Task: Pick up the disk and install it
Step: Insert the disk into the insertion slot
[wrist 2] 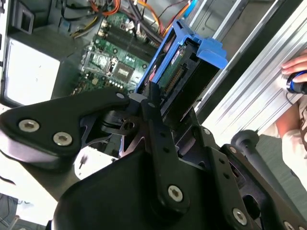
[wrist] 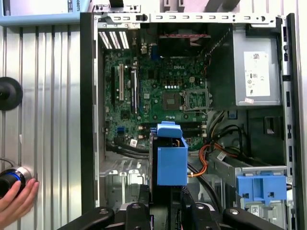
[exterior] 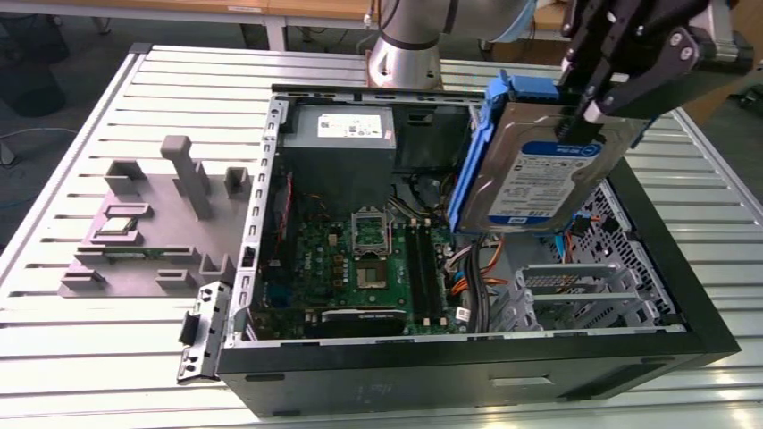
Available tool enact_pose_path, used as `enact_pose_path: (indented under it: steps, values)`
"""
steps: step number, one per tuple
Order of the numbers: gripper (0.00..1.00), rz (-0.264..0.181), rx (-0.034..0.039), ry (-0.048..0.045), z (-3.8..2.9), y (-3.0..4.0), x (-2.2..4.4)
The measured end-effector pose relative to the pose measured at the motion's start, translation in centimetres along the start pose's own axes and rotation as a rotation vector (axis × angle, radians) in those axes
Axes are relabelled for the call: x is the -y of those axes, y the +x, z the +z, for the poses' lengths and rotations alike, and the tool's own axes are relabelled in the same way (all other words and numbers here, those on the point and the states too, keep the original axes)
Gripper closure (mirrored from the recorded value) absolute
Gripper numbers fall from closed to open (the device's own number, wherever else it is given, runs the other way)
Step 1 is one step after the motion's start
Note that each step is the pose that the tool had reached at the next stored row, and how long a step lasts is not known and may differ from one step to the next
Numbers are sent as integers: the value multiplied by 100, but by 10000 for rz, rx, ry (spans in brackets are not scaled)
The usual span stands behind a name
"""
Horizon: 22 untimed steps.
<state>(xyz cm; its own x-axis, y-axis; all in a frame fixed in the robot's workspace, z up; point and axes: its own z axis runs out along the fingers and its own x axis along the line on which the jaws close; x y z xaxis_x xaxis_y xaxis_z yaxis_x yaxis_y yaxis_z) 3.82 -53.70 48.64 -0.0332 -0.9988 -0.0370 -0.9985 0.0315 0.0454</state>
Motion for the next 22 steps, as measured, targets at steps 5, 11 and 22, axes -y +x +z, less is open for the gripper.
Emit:
enact_pose_path:
  steps: [5,11,22]
  values:
    - [65,1,0,-2,1,34,78]
    - [65,1,-1,-3,5,161,95]
    - [65,1,-1,-3,15,355,132]
